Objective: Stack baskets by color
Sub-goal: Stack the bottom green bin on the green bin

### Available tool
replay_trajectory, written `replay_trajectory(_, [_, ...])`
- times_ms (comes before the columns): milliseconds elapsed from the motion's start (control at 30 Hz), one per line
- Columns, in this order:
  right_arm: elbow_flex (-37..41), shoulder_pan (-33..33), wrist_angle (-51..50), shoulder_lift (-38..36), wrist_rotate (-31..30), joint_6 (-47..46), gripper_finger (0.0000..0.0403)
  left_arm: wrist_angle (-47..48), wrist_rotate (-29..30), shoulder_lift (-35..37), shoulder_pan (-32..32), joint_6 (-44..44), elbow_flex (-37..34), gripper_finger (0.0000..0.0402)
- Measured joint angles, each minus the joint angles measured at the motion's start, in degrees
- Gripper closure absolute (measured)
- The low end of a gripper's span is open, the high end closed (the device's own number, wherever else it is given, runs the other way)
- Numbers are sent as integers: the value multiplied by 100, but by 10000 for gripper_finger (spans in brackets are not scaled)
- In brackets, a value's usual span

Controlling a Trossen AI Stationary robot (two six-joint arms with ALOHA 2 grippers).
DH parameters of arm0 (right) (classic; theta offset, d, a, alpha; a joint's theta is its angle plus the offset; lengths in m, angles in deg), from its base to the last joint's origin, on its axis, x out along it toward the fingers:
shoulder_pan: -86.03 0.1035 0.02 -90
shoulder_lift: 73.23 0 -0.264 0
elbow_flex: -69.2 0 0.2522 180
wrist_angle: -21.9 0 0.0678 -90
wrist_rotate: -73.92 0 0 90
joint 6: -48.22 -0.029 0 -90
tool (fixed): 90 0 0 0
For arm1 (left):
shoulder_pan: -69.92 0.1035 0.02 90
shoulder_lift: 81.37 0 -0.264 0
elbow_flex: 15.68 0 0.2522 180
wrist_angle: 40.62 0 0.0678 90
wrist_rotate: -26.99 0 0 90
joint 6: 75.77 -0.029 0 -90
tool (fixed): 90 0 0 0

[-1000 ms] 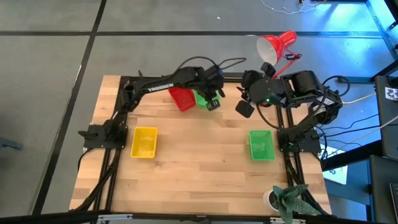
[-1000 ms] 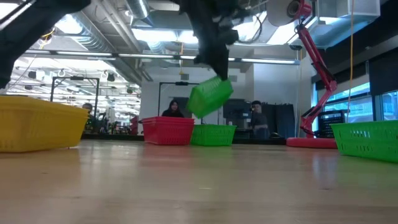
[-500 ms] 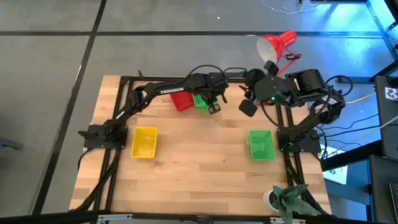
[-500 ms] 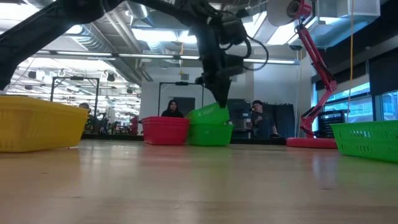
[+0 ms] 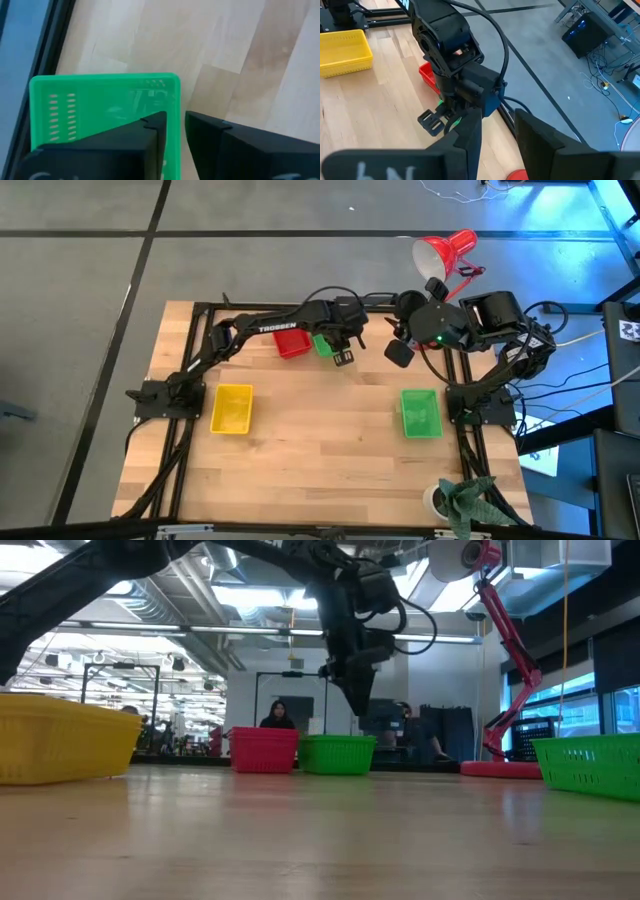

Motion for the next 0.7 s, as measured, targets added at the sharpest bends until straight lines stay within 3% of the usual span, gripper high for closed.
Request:
replay_trajectory(233, [0, 0, -1, 0, 279, 164, 286, 399, 64, 86, 12, 5, 181, 326])
replay_trajectory(467, [0, -9, 1, -17, 1929, 924, 286, 1396, 85, 460, -20, -32, 1164, 326])
replay_trajectory(700, [58, -256, 21, -249, 2882, 710, 286, 1701, 267, 1524, -9, -47, 1091, 328])
